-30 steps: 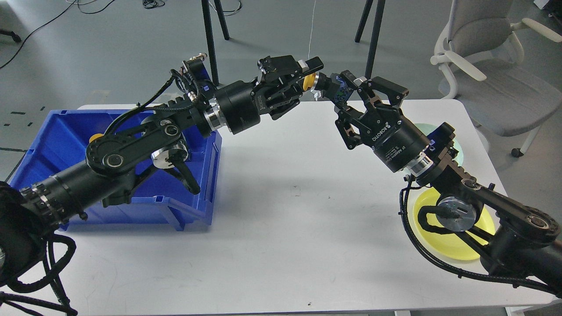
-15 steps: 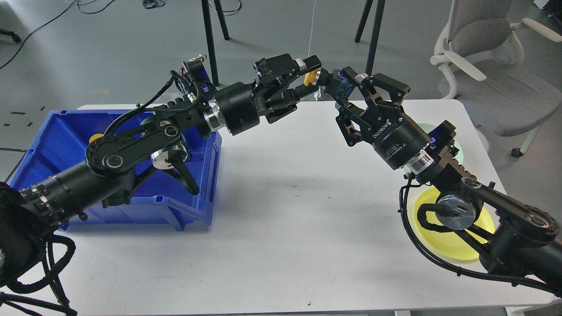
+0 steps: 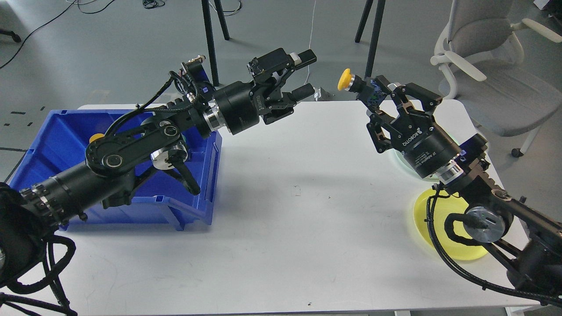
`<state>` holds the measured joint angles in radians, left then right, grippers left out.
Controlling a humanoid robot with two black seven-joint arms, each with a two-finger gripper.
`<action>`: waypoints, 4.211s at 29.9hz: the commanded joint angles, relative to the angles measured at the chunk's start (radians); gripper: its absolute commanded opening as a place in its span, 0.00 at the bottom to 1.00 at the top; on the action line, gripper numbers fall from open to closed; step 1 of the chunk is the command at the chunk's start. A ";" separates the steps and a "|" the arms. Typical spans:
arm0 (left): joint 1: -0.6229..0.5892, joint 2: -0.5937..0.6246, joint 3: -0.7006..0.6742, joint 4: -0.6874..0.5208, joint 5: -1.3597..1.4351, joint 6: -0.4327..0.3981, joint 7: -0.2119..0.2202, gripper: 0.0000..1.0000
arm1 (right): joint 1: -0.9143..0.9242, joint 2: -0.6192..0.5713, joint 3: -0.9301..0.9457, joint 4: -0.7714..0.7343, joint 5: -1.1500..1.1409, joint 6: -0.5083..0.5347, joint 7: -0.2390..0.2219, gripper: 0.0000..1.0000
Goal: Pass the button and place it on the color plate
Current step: 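Release the button from the left gripper and carry it toward the yellow plate, then lower the yellow button onto the yellow plate and open the right gripper, then raise the right gripper and lower the left gripper into the blue bin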
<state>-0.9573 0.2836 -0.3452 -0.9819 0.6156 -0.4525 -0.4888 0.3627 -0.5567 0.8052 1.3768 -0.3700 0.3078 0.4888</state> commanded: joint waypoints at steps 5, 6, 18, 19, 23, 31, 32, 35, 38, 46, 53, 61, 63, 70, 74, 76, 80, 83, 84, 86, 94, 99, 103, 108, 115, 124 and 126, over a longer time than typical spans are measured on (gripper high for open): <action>0.003 0.000 0.000 0.002 -0.008 0.000 0.000 0.90 | -0.261 -0.170 0.114 -0.054 -0.004 -0.024 0.000 0.29; 0.003 0.000 0.000 0.002 -0.008 0.000 0.000 0.91 | -0.286 -0.175 0.120 -0.070 -0.006 -0.026 0.000 0.29; 0.003 0.000 0.000 0.003 -0.011 0.000 0.000 0.91 | -0.363 -0.155 0.069 -0.306 -0.012 -0.050 0.000 0.29; 0.005 0.000 0.000 0.003 -0.011 0.000 0.000 0.91 | -0.363 -0.155 0.051 -0.306 -0.012 -0.050 0.000 0.29; 0.003 0.000 0.000 0.008 -0.011 -0.002 0.000 0.91 | -0.364 -0.155 -0.009 -0.306 -0.012 -0.050 0.000 0.29; 0.005 0.000 0.000 0.008 -0.011 -0.003 0.000 0.91 | -0.369 -0.154 -0.041 -0.305 -0.009 -0.049 0.000 0.34; 0.005 0.000 0.000 0.008 -0.011 -0.003 0.000 0.91 | -0.369 -0.154 -0.041 -0.305 -0.009 -0.049 0.000 0.36; 0.005 0.000 0.000 0.008 -0.011 -0.003 0.000 0.91 | -0.373 -0.141 -0.038 -0.305 -0.001 -0.049 0.000 0.45; 0.003 0.000 0.000 0.008 -0.013 -0.003 0.000 0.91 | -0.375 -0.134 -0.038 -0.305 0.002 -0.047 0.000 0.55; 0.003 0.000 0.000 0.008 -0.013 -0.003 0.000 0.92 | -0.377 -0.121 -0.032 -0.301 0.003 -0.041 0.000 0.63; 0.005 0.000 0.000 0.008 -0.013 -0.003 0.000 0.92 | -0.373 -0.121 -0.023 -0.291 0.005 -0.039 0.000 0.65; 0.005 0.000 0.000 0.008 -0.013 -0.002 0.000 0.92 | -0.373 -0.123 -0.012 -0.266 0.037 -0.020 0.000 0.68; 0.005 0.000 -0.001 0.008 -0.013 -0.002 0.000 0.92 | -0.372 -0.127 0.009 -0.254 0.062 0.019 0.000 0.69; 0.032 0.023 -0.055 0.008 -0.013 -0.001 0.000 0.94 | -0.349 -0.121 0.152 -0.226 0.100 0.142 0.000 0.73; 0.054 0.126 -0.090 -0.006 -0.013 -0.011 0.000 0.95 | -0.256 -0.120 0.173 -0.191 0.102 0.152 0.000 0.76; 0.068 0.179 -0.090 -0.009 -0.011 -0.017 0.000 0.95 | -0.197 -0.109 0.173 -0.188 0.102 0.151 0.000 0.78; 0.101 0.327 -0.087 -0.029 -0.010 -0.026 0.000 0.95 | -0.088 -0.033 0.177 -0.189 0.160 0.146 0.000 0.79; 0.124 0.469 -0.084 -0.076 -0.002 -0.026 0.000 0.96 | -0.013 0.006 0.177 -0.193 0.253 0.145 0.000 0.81; 0.129 0.511 -0.080 -0.083 0.003 -0.026 0.000 0.97 | 0.010 0.011 0.177 -0.196 0.272 0.143 0.000 0.81; 0.131 0.575 -0.071 -0.084 0.018 -0.025 0.000 0.97 | 0.036 0.020 0.177 -0.197 0.281 0.140 0.000 0.81; 0.127 0.753 -0.058 -0.123 0.460 -0.011 0.000 0.97 | 0.048 0.055 0.158 -0.202 0.281 0.139 0.000 0.83; 0.126 0.749 -0.058 -0.118 0.783 -0.014 0.000 0.97 | 0.038 0.054 0.158 -0.200 0.281 0.145 0.000 0.83; 0.137 0.749 -0.054 -0.090 0.917 -0.023 0.000 0.97 | 0.016 0.049 0.161 -0.200 0.281 0.149 0.000 0.83; 0.134 0.663 0.005 0.078 1.004 -0.020 0.000 0.97 | -0.005 0.049 0.161 -0.197 0.281 0.151 0.000 0.84; 0.135 0.592 0.040 0.190 1.030 -0.009 0.000 0.97 | -0.007 0.050 0.158 -0.197 0.281 0.151 0.000 0.85; 0.138 0.549 0.055 0.270 1.030 -0.008 0.000 0.96 | -0.015 0.049 0.160 -0.188 0.281 0.154 0.000 0.86; 0.138 0.546 0.074 0.279 1.030 -0.006 0.000 0.96 | -0.015 0.049 0.160 -0.188 0.281 0.154 0.000 0.86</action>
<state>-0.8194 0.8379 -0.2916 -0.7222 1.6460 -0.4600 -0.4887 0.3492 -0.5071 0.9642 1.1878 -0.0889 0.4621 0.4887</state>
